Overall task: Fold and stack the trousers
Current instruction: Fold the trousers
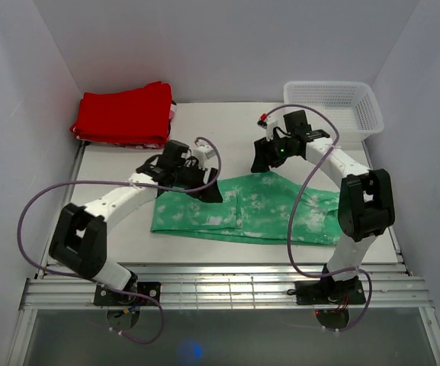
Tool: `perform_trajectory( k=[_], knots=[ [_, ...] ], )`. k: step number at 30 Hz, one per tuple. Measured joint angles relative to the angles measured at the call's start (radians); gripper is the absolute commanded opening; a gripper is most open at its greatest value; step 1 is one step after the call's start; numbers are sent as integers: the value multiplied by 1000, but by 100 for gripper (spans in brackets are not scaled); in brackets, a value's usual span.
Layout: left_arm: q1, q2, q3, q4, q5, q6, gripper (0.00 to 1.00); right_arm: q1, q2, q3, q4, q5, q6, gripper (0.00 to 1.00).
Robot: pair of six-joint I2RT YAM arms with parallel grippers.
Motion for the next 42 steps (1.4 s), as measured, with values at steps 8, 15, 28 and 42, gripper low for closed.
perform_trajectory(
  k=[8, 15, 28, 42],
  knots=[
    [650, -235, 19, -324, 144, 311, 81, -206, -214, 26, -237, 12, -187, 82],
    [1099, 40, 50, -694, 296, 705, 79, -601, -301, -13, -466, 11, -379, 84],
    [1035, 433, 48, -796, 529, 830, 64, -991, -236, -50, -739, 69, -682, 83],
    [929, 600, 113, -695, 624, 650, 50, -1015, -181, -105, -738, 123, -725, 83]
  ],
)
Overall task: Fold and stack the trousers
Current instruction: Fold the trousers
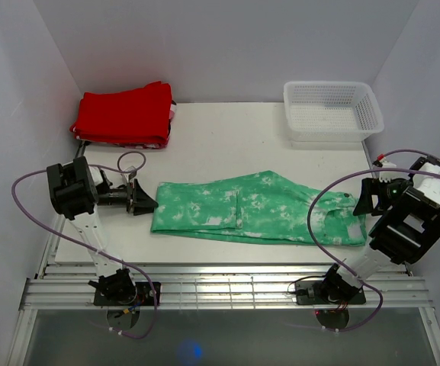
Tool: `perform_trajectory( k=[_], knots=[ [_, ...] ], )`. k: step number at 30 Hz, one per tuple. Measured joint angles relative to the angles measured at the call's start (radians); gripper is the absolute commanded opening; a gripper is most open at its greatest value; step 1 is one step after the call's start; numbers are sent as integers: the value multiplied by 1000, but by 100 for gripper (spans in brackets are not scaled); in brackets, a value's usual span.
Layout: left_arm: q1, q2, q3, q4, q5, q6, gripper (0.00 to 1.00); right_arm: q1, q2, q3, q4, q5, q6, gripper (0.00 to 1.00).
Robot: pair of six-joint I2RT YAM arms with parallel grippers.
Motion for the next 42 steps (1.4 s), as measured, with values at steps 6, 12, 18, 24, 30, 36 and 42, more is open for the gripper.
perform_trajectory(
  k=[6, 12, 18, 24, 30, 36, 42],
  knots=[
    [-58, 29, 21, 8, 9, 10, 11, 0, 24, -2, 18, 17, 0, 83],
    [-28, 28, 30, 8, 0, 14, 0, 0, 37, -16, 42, 26, -1, 80],
    [103, -16, 166, -80, -129, 18, 0, 0, 52, -32, 53, 7, 1, 81],
    [155, -194, 360, -140, -287, -4, 0, 0, 74, -33, 50, -129, 34, 81],
    [66, -338, 550, -208, -389, -137, 0, 39, 77, -106, 97, -326, 120, 84],
    [-170, -383, 583, -193, -499, -378, 0, 177, 79, -228, 261, -455, 272, 92],
    [-357, -382, 594, -163, -582, -592, 0, 318, 83, -314, 439, -529, 421, 91]
  ],
)
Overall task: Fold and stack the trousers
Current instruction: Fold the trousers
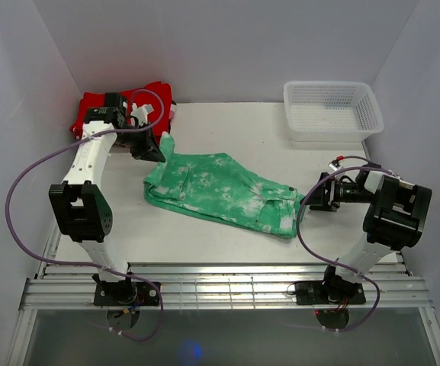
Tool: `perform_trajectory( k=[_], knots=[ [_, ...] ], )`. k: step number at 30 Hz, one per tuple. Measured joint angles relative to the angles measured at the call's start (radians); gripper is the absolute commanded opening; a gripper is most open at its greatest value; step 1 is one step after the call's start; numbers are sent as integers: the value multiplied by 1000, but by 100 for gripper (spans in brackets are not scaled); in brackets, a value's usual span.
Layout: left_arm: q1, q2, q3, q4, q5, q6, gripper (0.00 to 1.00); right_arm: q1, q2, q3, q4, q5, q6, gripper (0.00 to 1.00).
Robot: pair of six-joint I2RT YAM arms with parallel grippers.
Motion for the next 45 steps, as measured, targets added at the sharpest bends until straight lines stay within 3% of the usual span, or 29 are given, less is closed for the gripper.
perform_trajectory(
  k=[3, 5, 10, 13, 16, 27, 35, 45],
  knots=[
    [-67, 0, 7, 36, -29, -79, 0, 45, 12, -32, 62, -12, 51, 85],
    [-111, 0, 6, 69, -45, -127, 0, 63, 25, -51, 100, -13, 77, 75],
    [-247, -1, -27, 171, -72, -229, 0, 90, 50, -84, 179, -10, 130, 35],
    [-338, 9, -43, 212, -83, -278, 0, 103, 58, -93, 208, -11, 155, 18],
    [-430, 34, -38, 247, -105, -312, 0, 113, 60, -93, 230, -16, 176, 8],
    [-676, 209, 30, 438, -131, -480, 0, 128, 66, -97, 272, -43, 209, 8],
    [-779, 356, 53, 573, -163, -609, 0, 130, 71, -117, 300, -63, 227, 8],
    [-873, 374, 51, 694, -189, -691, 0, 134, 71, -130, 315, -79, 232, 8]
  ],
)
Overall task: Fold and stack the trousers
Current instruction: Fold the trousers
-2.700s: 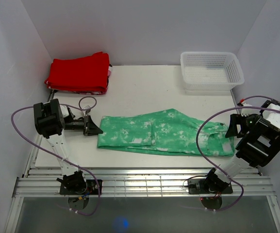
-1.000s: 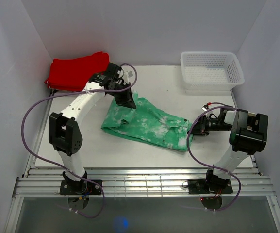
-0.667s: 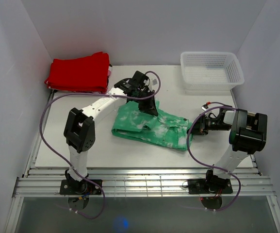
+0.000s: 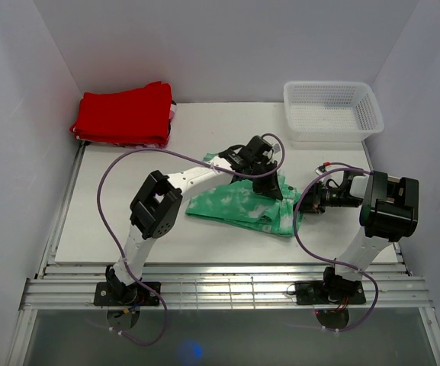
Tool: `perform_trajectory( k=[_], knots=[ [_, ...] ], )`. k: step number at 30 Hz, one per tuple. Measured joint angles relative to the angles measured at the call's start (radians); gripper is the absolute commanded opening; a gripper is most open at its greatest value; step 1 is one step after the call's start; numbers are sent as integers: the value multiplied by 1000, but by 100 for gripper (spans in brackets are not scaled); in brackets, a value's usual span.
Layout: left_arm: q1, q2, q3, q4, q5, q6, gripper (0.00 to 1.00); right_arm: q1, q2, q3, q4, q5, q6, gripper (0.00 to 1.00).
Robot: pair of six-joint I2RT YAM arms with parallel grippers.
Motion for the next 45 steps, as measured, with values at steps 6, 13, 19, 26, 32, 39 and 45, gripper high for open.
perform_trajectory(
  k=[6, 13, 19, 26, 32, 39, 45],
  knots=[
    [-27, 3, 0, 19, -19, -12, 0, 0, 5, -2, 5, -3, 0, 8],
    [-51, 47, 11, 34, -24, -37, 0, 1, 13, -16, 20, -11, 3, 8],
    [-74, 100, 65, 37, -24, -60, 0, 1, 13, -28, 28, -14, 3, 8],
    [-82, 113, 87, 41, -24, -77, 0, 1, 14, -33, 30, -21, 3, 8],
    [-92, 113, 101, 56, -26, -80, 0, 2, 17, -33, 29, -23, 2, 8],
    [-109, 118, 113, 65, -28, -89, 8, 2, 29, -33, 31, -32, 3, 8],
    [-111, 160, 120, 99, -17, -100, 48, 2, 29, -30, 16, -27, -13, 10]
  ],
)
